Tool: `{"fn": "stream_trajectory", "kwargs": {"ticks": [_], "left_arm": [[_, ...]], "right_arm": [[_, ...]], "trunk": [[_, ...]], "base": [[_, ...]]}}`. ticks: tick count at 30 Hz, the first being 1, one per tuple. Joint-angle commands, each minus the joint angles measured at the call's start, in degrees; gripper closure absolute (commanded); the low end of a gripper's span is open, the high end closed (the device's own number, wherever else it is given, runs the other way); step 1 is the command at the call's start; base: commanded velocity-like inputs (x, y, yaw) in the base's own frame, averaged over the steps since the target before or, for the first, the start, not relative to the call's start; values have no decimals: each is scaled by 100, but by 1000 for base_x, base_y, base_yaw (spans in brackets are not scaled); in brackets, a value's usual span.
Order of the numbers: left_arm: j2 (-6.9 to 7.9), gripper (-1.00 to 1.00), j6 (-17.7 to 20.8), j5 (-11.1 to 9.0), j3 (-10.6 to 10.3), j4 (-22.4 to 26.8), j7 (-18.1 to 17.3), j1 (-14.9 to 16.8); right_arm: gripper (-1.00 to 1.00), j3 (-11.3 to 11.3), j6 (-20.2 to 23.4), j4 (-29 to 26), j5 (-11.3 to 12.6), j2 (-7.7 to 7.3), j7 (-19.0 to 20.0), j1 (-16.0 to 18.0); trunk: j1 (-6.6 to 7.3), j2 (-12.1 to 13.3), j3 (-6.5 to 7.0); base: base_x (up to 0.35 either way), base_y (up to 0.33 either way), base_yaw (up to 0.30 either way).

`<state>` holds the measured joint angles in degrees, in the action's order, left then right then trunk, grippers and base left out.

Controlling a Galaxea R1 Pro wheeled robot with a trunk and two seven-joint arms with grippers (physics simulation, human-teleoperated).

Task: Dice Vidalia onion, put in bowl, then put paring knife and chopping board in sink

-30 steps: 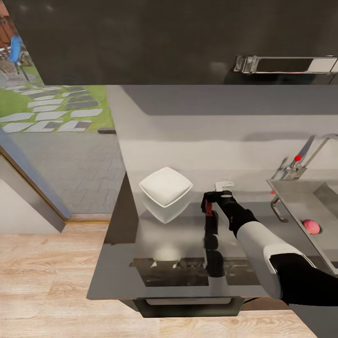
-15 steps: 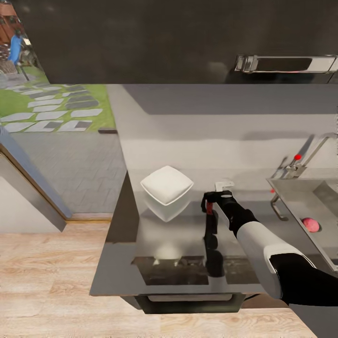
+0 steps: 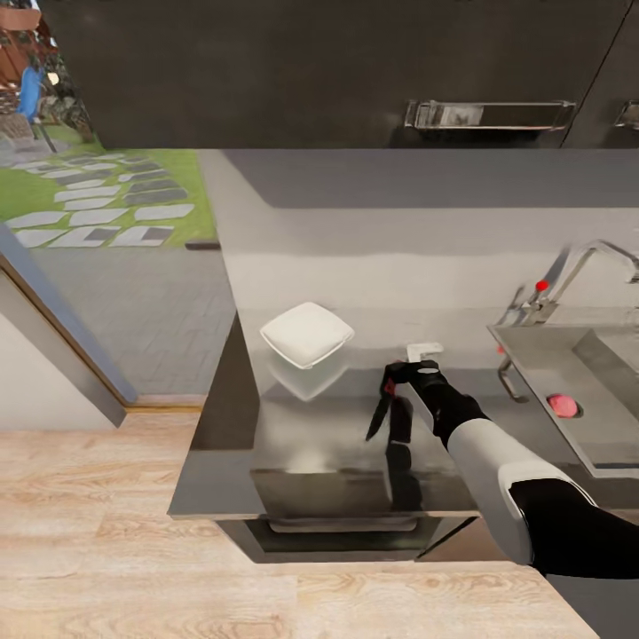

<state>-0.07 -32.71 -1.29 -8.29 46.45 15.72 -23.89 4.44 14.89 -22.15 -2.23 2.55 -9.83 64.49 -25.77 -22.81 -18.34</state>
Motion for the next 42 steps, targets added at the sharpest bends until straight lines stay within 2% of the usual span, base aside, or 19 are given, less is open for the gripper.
{"fn": "stream_trajectory", "kwargs": {"ticks": [1, 36, 42], "left_arm": [[1, -100, -7, -12, -15, 7, 29, -2], [-11, -100, 9, -12, -6, -88, 37, -2], [-16, -100, 10, -12, -6, -92, 37, 0]], "right_arm": [[-100, 39, 49, -9, -23, -3, -28, 3], [-100, 39, 49, -9, -23, -1, -28, 3], [-100, 39, 49, -9, -23, -1, -28, 3]], "trunk": [[-1, -11, -9], [-1, -11, -9], [-1, -11, -9]], "base": [[-189, -162, 0], [-7, -7, 0], [0, -120, 0]]}}
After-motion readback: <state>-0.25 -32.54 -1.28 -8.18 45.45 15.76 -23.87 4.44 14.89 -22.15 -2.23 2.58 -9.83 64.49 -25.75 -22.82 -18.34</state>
